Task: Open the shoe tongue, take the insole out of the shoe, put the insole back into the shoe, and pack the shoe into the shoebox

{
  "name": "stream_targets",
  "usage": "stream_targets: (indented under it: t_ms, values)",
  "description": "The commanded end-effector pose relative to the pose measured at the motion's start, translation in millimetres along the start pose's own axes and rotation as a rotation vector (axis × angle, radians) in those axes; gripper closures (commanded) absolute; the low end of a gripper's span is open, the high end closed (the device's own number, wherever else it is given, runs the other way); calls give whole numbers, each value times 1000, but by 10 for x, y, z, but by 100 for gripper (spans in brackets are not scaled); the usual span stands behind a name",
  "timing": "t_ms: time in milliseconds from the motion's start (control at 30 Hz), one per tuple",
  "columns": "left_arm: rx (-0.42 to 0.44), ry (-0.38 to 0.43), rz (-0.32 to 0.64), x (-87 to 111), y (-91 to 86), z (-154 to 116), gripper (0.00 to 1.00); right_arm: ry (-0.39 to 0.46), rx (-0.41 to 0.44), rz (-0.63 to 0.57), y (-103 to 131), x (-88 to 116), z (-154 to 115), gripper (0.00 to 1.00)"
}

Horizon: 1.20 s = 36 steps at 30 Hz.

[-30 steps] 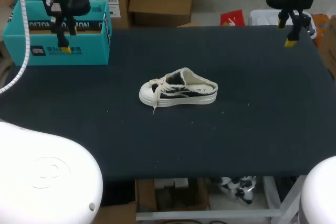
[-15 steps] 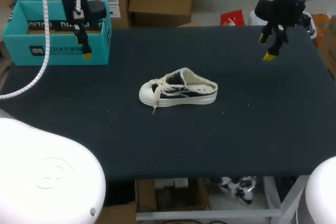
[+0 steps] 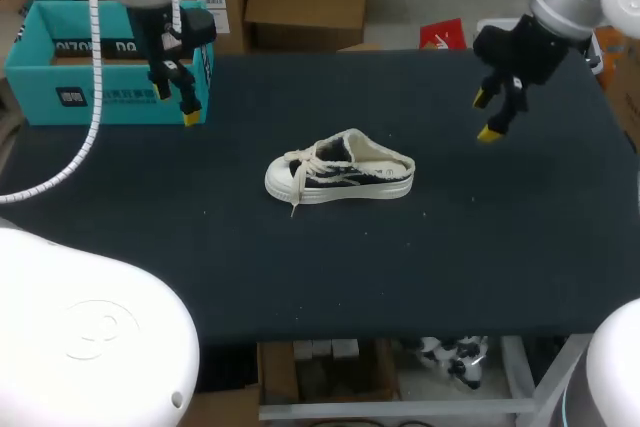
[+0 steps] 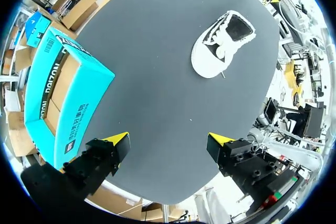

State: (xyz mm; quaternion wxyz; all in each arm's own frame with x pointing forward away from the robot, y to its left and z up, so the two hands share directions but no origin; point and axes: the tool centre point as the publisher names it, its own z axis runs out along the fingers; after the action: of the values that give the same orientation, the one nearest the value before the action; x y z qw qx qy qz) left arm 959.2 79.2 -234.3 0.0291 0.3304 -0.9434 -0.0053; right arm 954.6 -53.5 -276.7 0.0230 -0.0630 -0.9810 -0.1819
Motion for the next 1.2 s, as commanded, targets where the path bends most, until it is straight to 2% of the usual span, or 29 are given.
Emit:
stream_targets:
  t_ms: [33, 233, 300, 367, 400, 467, 533, 600, 667, 767, 800, 900, 1033, 1067, 1100, 1200]
  values:
    - [-1, -2, -2, 1, -6, 1, 0, -2, 0, 0, 0, 9, 0, 0]
    - [-1, -2, -2, 1, -6, 1, 0, -2, 0, 0, 0, 9, 0, 0]
    - [45, 22, -48, 92, -71, -7, 0, 0, 2, -8, 48, 5, 32, 0]
    - [43, 99, -163, 188, -150, 7, 0, 4, 2, -5, 142, 10, 158, 0]
    - [35, 103, -210, 244, -180, 35, 0, 1, -12, -8, 176, 21, 225, 0]
    - [26, 71, -385, 382, -250, 103, 0, 9, -54, -22, 225, 47, 371, 0]
    - [38, 54, -472, 514, -281, 130, 0, 10, -87, -19, 258, 87, 495, 0]
    - [46, 22, -601, 635, -317, 133, 0, 0, -129, -11, 287, 135, 591, 0]
    - [46, 37, -650, 708, -352, 131, 0, -2, -161, -9, 327, 169, 661, 0]
    - [52, -19, -798, 789, -435, 137, 0, 3, -181, 4, 429, 222, 823, 0]
    - [47, 1, -799, 809, -459, 138, 0, 3, -177, 7, 459, 237, 871, 0]
    - [58, -10, -850, 851, -523, 158, 0, 10, -198, 14, 529, 278, 990, 0]
    - [56, 40, -858, 920, -639, 174, 0, 7, -247, 36, 631, 337, 1111, 0]
    - [42, 41, -848, 938, -673, 168, 0, 0, -256, 42, 642, 343, 1134, 0]
    - [11, 6, -835, 956, -713, 165, 0, -3, -268, 45, 653, 350, 1148, 0]
    - [11, 6, -835, 956, -713, 165, 0, 0, -268, 41, 685, 348, 1186, 0]
